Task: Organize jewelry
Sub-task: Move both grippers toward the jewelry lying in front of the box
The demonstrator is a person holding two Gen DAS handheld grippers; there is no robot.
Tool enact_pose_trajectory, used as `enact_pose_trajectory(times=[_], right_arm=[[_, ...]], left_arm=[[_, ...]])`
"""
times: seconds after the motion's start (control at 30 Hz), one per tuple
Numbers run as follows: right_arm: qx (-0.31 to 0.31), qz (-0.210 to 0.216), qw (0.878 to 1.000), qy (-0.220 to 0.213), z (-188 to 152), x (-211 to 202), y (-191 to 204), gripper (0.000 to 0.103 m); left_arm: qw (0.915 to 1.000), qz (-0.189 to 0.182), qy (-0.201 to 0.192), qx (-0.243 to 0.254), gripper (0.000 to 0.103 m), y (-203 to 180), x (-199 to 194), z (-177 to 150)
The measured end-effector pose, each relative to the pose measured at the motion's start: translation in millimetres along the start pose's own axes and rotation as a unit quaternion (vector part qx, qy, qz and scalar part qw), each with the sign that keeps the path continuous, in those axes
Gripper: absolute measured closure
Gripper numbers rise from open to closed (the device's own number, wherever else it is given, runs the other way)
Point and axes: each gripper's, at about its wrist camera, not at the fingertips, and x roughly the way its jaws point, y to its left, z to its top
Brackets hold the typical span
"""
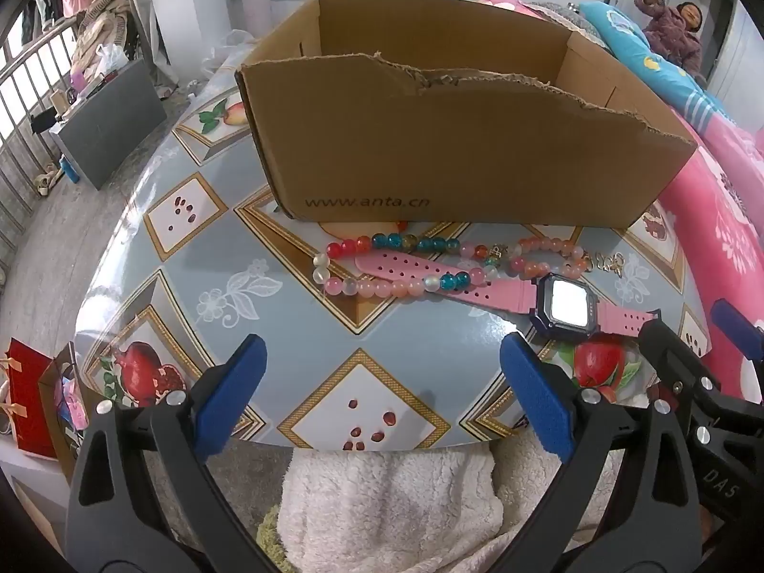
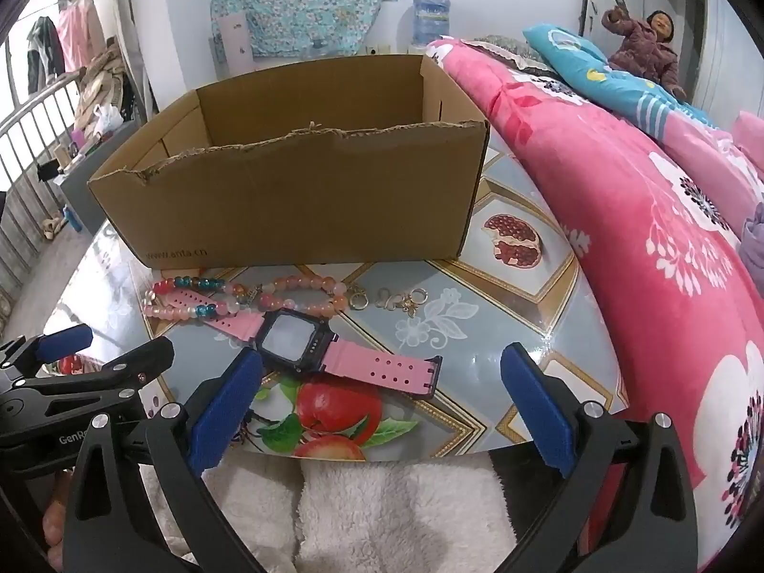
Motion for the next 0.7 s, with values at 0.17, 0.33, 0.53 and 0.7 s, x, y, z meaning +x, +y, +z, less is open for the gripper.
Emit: enact_pose_trajectory(times=[0.17, 0.33, 0.53, 0.7], right_arm=[[-0.006, -0.008, 1.0, -0.008, 0.7, -1.5, 1.1, 0.005], [-0.008, -0.01, 1.0, -0.012, -0.1, -1.9, 1.6, 0.005], [-0.012, -0.005, 1.0, -0.018, 1.2, -6.0, 1.3, 0.005], [-0.017, 0.002, 1.0, -0.021, 3.7, 0.2, -0.7, 0.005]], left_arm=[[1.0, 0.0, -0.001, 0.0, 0.008, 0.6, -0.5, 0.3], [1.0, 0.002, -0.003, -0.001, 0.008, 1.7, -0.7, 1.1], [0.9999, 0.011, -0.01, 0.002, 0.008, 5.2, -0.4, 2.1], [0.9998, 0.016, -0.006, 0.007, 0.008, 8.8, 7.7, 5.4]])
